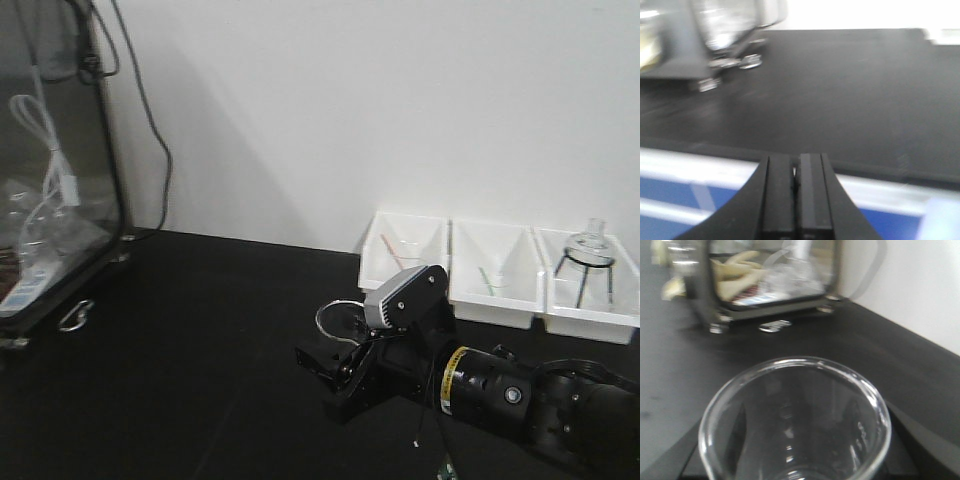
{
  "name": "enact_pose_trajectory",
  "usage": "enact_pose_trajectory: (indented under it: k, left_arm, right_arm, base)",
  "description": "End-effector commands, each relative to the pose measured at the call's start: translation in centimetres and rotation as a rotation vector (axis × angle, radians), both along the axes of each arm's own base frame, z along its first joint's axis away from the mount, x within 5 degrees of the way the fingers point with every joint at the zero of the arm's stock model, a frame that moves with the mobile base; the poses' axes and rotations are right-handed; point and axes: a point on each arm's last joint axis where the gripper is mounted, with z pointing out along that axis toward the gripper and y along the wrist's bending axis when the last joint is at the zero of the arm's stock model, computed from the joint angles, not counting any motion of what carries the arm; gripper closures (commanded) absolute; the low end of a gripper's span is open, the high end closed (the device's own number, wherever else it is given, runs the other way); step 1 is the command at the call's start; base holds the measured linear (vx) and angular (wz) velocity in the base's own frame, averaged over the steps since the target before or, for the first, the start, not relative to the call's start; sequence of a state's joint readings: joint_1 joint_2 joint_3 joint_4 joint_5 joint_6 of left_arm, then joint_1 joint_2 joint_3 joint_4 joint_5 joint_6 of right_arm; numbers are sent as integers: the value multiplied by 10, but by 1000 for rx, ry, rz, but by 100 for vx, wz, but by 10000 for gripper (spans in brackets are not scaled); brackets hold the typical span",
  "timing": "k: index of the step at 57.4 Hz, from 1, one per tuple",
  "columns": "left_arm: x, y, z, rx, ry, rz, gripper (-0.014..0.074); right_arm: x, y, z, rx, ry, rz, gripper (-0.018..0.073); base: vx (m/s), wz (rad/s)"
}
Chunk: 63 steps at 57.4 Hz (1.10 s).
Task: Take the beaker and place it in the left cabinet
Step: 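Drive the base to the white cabinet holding the beaker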
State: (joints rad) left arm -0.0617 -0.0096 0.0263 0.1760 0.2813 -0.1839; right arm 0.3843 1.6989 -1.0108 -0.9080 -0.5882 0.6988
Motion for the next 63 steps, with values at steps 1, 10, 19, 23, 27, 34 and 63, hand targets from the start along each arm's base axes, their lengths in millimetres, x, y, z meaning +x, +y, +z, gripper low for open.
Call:
enact_pose_trajectory:
  k: [1, 10, 19, 23, 27, 34, 63]
  left_arm:
    - [0, -1, 11, -11, -108, -15, 593]
    - [0, -1, 11, -11, -108, -15, 593]
    - [0, -1, 11, -11, -108, -15, 593]
    - [0, -1, 11, -11, -108, -15, 593]
    - [0, -2, 11, -11, -108, -18, 593]
    - [0, -2, 11, -11, -108, -26, 593]
    - [0, -2, 11, -11, -108, -26, 593]
  right_arm:
    - [-4, 0, 32, 92, -91, 25, 331]
    - [-4, 0, 32, 92, -91, 25, 331]
    - [-4, 0, 32, 92, -91, 25, 331]
    - [-4, 0, 32, 92, -91, 25, 331]
    - [-4, 0, 32, 92, -91, 25, 331]
    - [-4, 0, 32, 92, -91, 25, 331]
    - [-4, 0, 32, 92, -91, 25, 331]
  base:
    - [-12, 68]
    - [-12, 73]
    - [-11, 82]
    - [-9, 88]
    - [-8, 91]
    - [-5, 93]
    - [1, 85]
